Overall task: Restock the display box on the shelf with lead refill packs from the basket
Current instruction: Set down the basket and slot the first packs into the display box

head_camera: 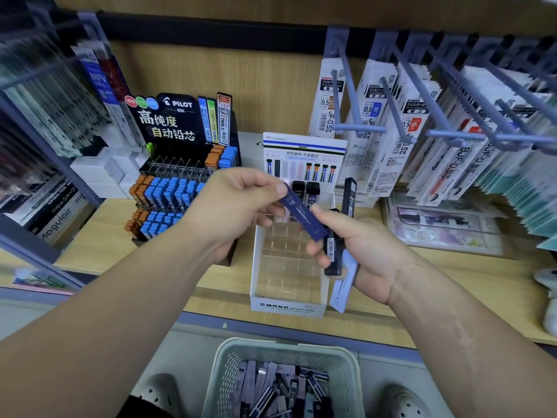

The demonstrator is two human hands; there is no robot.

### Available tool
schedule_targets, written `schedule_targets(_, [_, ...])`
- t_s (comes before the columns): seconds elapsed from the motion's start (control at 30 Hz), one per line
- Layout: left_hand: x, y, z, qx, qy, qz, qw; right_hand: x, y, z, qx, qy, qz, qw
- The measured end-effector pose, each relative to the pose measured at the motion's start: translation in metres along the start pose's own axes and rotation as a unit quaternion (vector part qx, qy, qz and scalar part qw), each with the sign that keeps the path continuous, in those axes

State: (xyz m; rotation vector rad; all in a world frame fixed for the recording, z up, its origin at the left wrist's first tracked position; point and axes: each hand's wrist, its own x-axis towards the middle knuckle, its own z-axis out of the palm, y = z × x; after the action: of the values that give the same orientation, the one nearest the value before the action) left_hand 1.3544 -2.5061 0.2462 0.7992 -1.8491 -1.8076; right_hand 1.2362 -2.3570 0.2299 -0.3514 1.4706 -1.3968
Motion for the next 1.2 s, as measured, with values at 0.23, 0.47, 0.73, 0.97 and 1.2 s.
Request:
schedule_targets(0.23, [0.013, 0.001, -0.034, 0.152, 0.119, 0.173, 0.966, 0.004, 0.003, -0.008, -0.019, 0.045, -0.017, 0.999])
schedule_targets(0.47, [0.017, -0.015, -0.028, 0.282, 0.091, 0.228, 0.927, 0.003, 0.004, -0.006, -0.03, 0.049, -0.017, 0.998])
schedule_targets(0.73, [0.028, -0.029, -0.023, 0.392, 0.058, 0.295, 0.869, 0.005, 0.006, -0.011, -0.037, 0.045, -0.015, 0.998])
schedule_targets(0.97, [0.027, -0.029, -0.02, 0.426, 0.084, 0.267, 0.861, -0.005, 0.0, -0.009, -0.035, -0.007, -0.019, 0.999])
schedule_targets(1.2, [-0.004, 0.002, 0.026, 0.093, -0.003, 0.064, 0.994, -0.013, -0.004, -0.002, -0.035, -0.105, -0.025, 0.994])
